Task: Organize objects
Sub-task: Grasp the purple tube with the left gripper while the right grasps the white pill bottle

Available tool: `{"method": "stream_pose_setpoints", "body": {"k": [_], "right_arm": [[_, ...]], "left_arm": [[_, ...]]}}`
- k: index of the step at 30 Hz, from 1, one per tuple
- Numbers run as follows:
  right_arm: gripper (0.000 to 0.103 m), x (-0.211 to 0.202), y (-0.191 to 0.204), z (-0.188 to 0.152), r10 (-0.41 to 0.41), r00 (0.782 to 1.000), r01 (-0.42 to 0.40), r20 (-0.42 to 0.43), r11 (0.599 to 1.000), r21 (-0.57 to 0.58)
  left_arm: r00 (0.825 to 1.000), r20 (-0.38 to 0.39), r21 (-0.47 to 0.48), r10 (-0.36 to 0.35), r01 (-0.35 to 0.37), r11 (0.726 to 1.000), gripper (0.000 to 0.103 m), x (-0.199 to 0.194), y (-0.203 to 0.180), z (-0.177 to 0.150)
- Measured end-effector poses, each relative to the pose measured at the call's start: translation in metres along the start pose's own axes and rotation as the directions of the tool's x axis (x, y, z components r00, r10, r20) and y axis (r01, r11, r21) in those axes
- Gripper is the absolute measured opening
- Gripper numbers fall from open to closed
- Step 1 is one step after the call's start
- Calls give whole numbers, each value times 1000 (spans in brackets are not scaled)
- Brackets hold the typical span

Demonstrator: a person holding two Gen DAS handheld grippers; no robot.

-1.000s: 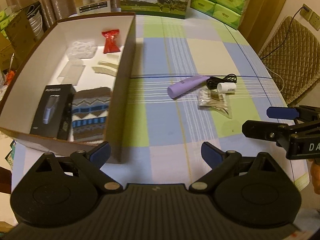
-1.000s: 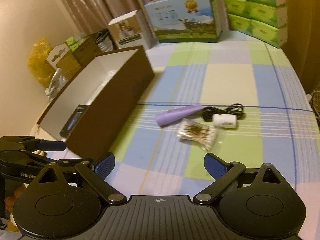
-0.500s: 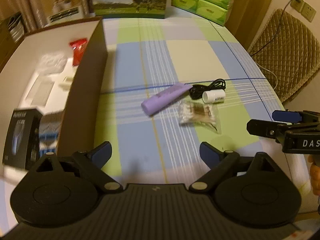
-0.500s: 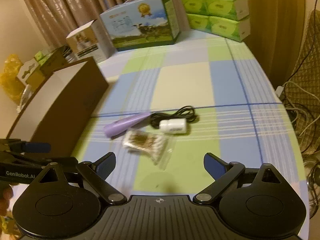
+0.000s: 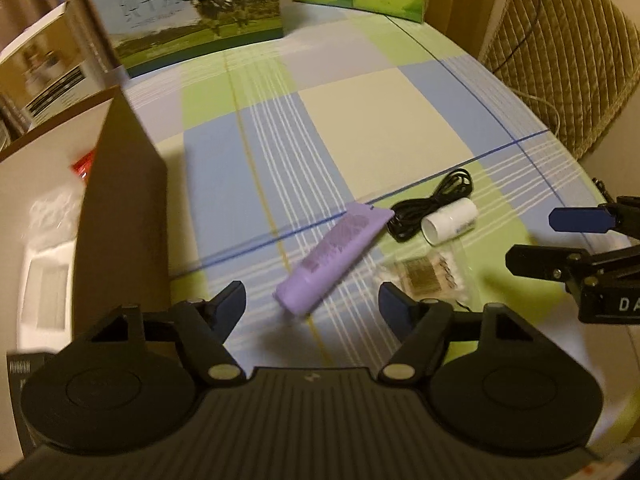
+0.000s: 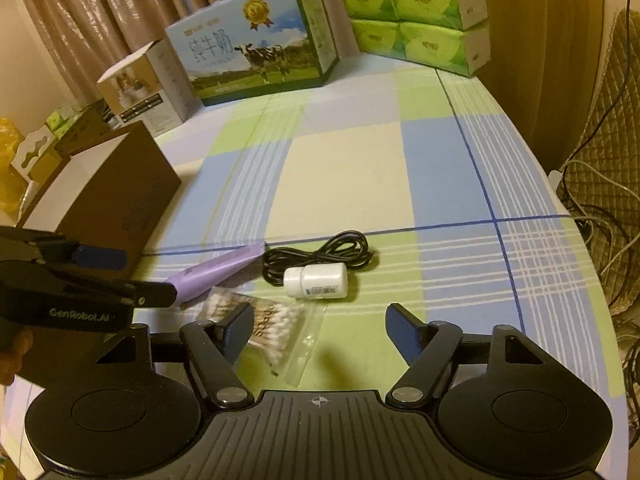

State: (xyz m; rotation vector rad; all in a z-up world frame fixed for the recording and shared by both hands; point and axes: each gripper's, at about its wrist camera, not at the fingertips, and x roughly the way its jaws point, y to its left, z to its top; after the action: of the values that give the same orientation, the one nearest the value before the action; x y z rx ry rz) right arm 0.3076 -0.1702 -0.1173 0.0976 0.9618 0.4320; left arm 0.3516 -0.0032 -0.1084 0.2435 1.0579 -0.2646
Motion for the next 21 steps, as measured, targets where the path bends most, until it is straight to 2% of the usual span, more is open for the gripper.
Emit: {"method": "stream_pose_setpoints", "body": {"k": [2,4,6,12,16,18,21], "right_arm": [[69,5,-2,2,-2,1000,2,-7,1000,5],[69,10,-3,4,-6,1000,6,-12,1000,4],[69,13,-4,5,-5,1000,5,-16,1000,7],[68,25,-5,9,-5,1000,5,-27,1000,9],[67,32,-3,12,-3,999,3,-36,1000,1],[66,36,-2,12,0,999,0,-42,1000,-4],[64,43,1,14,0,999,-1,-53,1000,-18]], "left_arm": [[1000,-13,31,-9,9,999,66,11,1,7],[999,-38,59,-30,32,998,59,22,1,12],[998,-56,77,-41,45,996,56,31,2,16],[992,-97,120,-76,88,989,55,51,1,23],[987,-132,108,-87,102,989,39,62,3,24],[988,-130,101,-83,97,990,39,62,2,24],[984,-161,37,-73,80,996,37,61,3,24]]}}
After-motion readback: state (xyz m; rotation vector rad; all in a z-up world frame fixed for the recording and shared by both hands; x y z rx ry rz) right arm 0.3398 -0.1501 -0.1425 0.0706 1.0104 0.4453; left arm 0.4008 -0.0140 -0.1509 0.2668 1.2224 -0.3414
